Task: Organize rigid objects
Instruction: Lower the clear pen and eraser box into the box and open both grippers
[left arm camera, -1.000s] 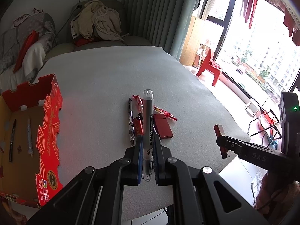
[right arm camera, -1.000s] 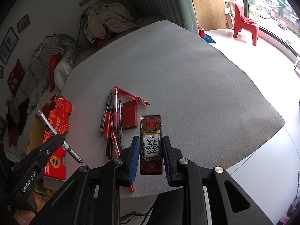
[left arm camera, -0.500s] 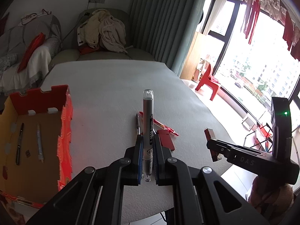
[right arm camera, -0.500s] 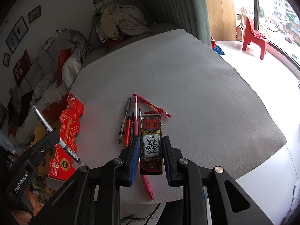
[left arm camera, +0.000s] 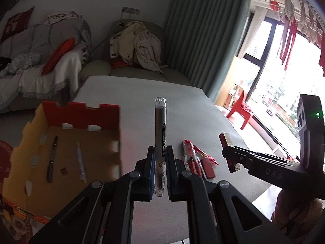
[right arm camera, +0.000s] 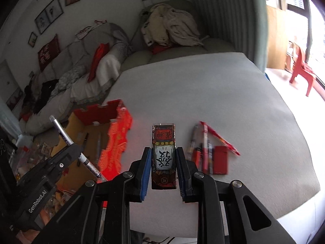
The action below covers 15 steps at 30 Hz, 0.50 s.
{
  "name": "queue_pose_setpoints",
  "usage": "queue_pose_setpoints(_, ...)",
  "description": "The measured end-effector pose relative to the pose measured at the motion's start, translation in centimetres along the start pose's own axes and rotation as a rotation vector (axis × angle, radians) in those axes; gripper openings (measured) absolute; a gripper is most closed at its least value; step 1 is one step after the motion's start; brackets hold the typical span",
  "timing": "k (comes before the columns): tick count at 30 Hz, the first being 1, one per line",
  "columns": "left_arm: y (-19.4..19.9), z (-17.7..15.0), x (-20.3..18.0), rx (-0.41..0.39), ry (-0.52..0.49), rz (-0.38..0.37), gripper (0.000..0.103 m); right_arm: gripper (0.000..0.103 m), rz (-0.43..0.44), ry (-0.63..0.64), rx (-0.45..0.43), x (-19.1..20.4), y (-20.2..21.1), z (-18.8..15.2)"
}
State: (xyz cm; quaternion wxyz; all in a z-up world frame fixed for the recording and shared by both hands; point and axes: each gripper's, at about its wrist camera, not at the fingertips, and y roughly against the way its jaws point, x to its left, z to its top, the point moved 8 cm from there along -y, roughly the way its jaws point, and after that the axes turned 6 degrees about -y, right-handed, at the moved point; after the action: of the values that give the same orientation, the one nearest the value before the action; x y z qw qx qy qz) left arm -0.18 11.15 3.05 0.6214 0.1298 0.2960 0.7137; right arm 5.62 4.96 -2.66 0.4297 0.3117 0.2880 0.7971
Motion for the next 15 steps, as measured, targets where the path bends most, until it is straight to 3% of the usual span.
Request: queue_pose_setpoints(15, 3.4, 0.3, 13.8, -0.041, 0.118, 0.242, 0.011, 0.025, 0.181, 0.228, 0.073, 15.1, -5.2, -0.9)
